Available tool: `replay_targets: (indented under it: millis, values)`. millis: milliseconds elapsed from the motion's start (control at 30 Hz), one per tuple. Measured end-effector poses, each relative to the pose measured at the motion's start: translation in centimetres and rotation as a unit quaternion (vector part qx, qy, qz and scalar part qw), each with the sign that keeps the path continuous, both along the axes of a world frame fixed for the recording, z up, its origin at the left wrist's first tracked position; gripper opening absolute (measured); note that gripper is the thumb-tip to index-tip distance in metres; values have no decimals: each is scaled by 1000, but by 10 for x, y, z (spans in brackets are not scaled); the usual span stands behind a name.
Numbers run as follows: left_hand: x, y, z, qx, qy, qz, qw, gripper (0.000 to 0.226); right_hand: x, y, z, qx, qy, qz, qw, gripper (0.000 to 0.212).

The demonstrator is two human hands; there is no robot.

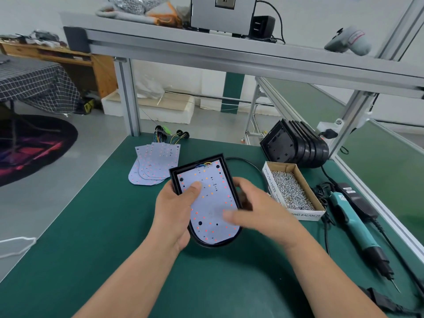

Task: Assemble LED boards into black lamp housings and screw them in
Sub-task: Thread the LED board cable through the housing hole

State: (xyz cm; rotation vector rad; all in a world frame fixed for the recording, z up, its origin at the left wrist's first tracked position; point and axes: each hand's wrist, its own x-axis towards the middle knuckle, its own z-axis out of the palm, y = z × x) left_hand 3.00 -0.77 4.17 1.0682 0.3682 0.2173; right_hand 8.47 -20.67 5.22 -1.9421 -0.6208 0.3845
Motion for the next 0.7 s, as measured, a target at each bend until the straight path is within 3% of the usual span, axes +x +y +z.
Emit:
replay_targets:
  millis: [100,533,700]
  values:
    - [2,-1,-2,19,1,9,1000,19,-1,7,-2,-98,-38,11,994,77]
    - [2,-4,1,-1,-26,-26,999,27,-1,9,0,-27,1,-31,999,51]
    - [0,-1,1,-46,-29,-59,997,29,0,2,-1,18,20,30,999,46]
